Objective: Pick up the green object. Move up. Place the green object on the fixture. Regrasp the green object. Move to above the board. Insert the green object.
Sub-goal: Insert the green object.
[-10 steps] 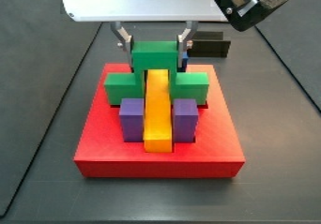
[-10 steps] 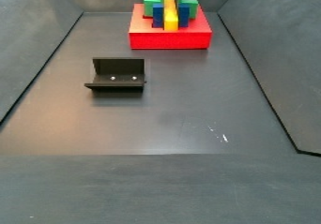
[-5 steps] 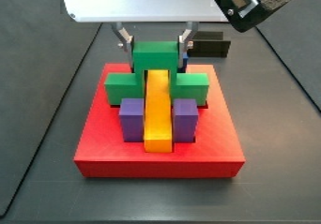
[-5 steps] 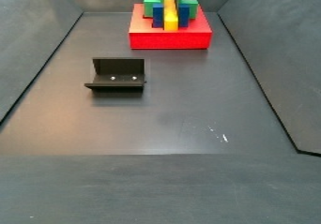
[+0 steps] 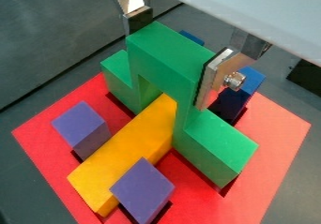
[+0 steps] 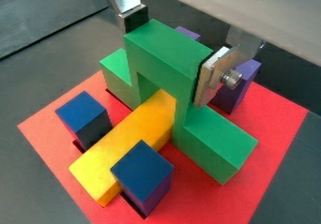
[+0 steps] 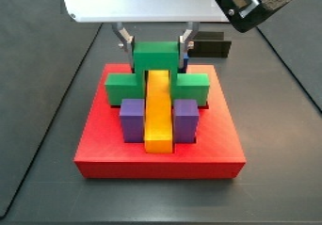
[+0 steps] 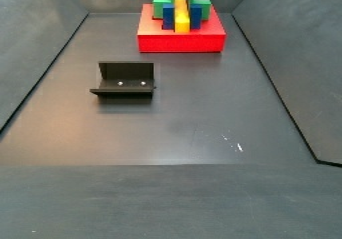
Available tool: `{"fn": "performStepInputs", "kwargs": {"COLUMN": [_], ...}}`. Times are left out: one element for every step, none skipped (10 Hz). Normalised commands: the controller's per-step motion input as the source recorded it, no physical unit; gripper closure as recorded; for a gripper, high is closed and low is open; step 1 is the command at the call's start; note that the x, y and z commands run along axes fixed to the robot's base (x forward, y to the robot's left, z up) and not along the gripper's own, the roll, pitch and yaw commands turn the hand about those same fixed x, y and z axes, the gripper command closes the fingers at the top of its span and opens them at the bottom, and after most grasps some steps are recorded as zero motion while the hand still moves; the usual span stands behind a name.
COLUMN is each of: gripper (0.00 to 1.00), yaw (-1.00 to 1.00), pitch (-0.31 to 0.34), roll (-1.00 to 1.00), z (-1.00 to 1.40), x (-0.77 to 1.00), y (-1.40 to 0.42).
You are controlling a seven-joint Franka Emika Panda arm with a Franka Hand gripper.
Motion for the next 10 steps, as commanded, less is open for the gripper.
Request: {"fn": "performStepInputs", "kwargs": {"gripper": [1.00,1.00,1.00,1.00,1.00,1.00,1.00,1.00,1.00,1.00], "yaw": [0.00,0.00,0.00,0.00,0.00,-0.01,-0.04,-0.03,-0.01,0.00], "pitch": [0.000,0.000,0.000,0.000,0.000,0.000,0.000,0.000,0.000,0.000], "roll": [0.04,0.00,0.00,0.00,0.01,0.02,0.01,0.01,0.02,0.02], "z": [-0.20,-0.14,-0.14,-0.13,-0.14,-0.07,0.00,0.00,0.00,-0.03], "x": [0.37,0.37,0.35,0.27,0.07,0.00,-0.02,-0.06,-0.09,0.00], "y": [0.00,0.00,0.00,0.00,0.00,-0.03,-0.13,-0.12,-0.12,-0.03]}}
